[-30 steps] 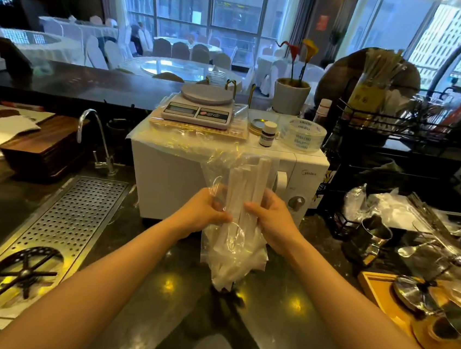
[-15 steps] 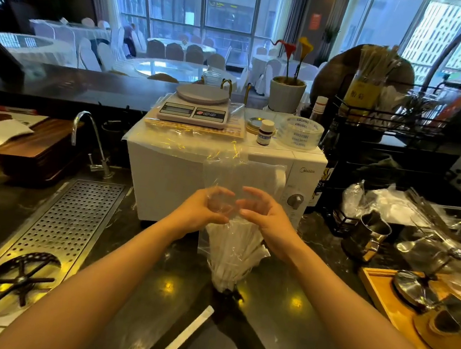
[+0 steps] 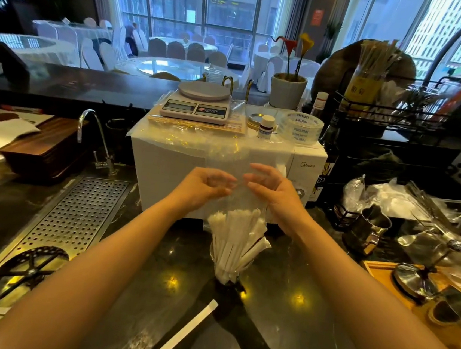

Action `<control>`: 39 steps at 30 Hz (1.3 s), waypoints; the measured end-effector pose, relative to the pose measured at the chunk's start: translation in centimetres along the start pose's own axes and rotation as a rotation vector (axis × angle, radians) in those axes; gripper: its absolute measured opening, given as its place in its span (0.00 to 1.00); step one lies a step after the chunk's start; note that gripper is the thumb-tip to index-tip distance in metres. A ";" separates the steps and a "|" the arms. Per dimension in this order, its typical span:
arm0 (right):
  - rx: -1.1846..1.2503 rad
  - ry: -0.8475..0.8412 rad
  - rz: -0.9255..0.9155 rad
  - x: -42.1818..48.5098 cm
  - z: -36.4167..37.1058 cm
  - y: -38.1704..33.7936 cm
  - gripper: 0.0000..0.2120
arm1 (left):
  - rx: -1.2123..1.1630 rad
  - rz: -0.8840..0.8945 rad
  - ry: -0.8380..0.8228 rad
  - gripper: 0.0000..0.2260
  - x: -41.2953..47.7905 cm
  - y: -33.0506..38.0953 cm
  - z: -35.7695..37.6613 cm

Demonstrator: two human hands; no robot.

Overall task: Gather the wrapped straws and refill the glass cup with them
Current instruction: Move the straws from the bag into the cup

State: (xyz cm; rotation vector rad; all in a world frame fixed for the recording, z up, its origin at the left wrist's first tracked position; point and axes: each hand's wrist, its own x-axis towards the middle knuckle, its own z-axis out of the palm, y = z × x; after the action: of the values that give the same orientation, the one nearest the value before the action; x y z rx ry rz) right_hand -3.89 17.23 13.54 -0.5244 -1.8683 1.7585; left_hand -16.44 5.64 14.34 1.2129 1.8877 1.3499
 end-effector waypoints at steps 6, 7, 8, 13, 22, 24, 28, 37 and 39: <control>0.003 0.044 -0.095 0.4 -0.4 -2.4 0.15 | -0.062 0.047 0.096 0.09 -0.1 2.0 -1.5; 0.002 0.047 -0.106 0.4 -0.5 -2.7 0.13 | -0.070 0.062 0.104 0.08 -0.2 2.3 -1.7; 0.000 0.050 -0.119 0.4 -0.5 -3.1 0.12 | -0.080 0.081 0.118 0.07 -0.3 2.6 -1.9; -0.029 0.066 -0.186 0.0 -0.2 -4.0 0.11 | -0.150 0.167 0.205 0.07 -0.8 3.2 -2.7; -0.083 -0.015 -0.071 -2.4 1.7 -1.8 0.12 | 0.010 0.116 0.343 0.08 -4.3 0.8 -2.2; -0.141 -0.025 -0.046 -3.0 2.4 -0.5 0.12 | 0.105 0.086 0.405 0.08 -5.5 -0.7 -1.7; -0.256 -0.042 0.006 -4.4 3.7 2.4 0.12 | 0.244 -0.012 0.490 0.07 -7.9 -4.3 -0.4; -0.307 -0.188 0.206 -7.3 6.2 8.0 0.12 | 0.305 -0.205 0.452 0.07 -13.1 -10.5 1.2; -0.278 -0.254 0.241 -7.6 6.6 8.2 0.13 | 0.277 -0.245 0.442 0.06 -14.0 -11.2 1.2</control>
State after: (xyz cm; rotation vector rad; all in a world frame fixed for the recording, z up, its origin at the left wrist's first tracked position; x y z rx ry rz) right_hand -2.46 8.11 4.44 -0.6800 -2.3315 1.7934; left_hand -13.01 -7.30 2.33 0.8054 2.5082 1.3307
